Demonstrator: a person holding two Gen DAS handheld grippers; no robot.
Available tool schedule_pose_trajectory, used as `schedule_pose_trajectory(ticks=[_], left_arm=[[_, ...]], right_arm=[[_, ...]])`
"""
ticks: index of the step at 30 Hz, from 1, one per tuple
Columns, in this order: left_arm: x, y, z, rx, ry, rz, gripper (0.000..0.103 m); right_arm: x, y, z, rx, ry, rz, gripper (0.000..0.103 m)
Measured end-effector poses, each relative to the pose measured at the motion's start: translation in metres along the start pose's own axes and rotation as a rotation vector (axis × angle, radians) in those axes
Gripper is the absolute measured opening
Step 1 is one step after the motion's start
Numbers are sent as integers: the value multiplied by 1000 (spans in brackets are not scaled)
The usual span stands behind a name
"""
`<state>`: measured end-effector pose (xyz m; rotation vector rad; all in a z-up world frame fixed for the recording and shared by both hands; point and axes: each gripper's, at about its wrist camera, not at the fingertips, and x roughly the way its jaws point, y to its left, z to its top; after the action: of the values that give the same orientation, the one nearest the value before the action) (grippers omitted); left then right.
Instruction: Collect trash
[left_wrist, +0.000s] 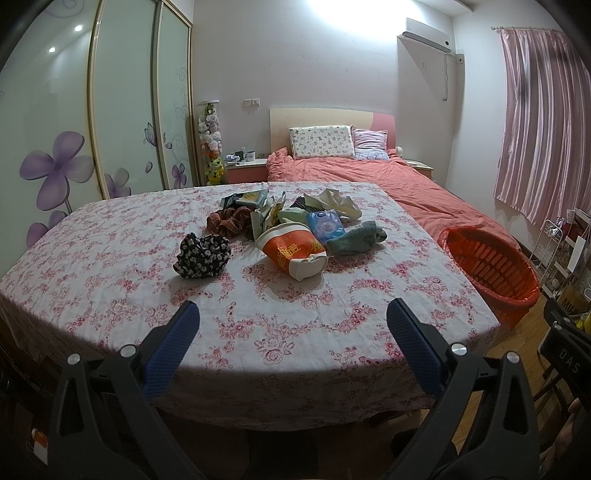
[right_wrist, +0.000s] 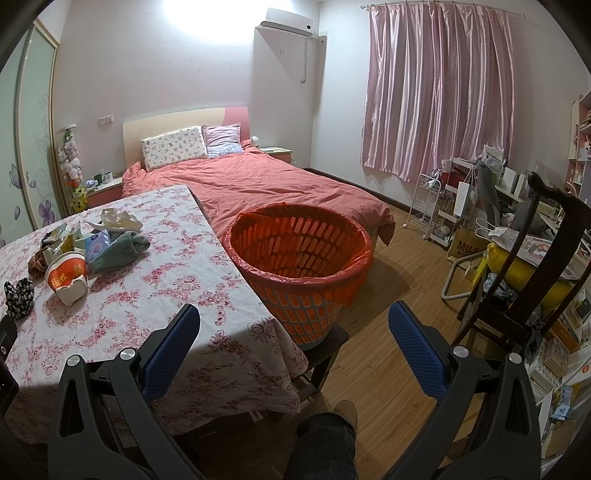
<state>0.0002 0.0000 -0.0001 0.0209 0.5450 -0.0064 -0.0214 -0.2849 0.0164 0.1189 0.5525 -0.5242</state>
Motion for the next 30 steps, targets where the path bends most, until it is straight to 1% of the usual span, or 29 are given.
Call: schedule_pose_trajectory(ticks=[18,23,25,30], left_arm=[[-1,-2,0,-1,7,0,99],[8,2,-1,-4,18,0,99],[14,6,-1,-14,28,-4,99],[32,33,4,-69,56,-6,99]], right_arm=[[2,0,1,1,3,-1,101],[7,2,0,2,7,0,101],[9,0,1,2,9,3,101],[18,11,3,-14,6,36,101]])
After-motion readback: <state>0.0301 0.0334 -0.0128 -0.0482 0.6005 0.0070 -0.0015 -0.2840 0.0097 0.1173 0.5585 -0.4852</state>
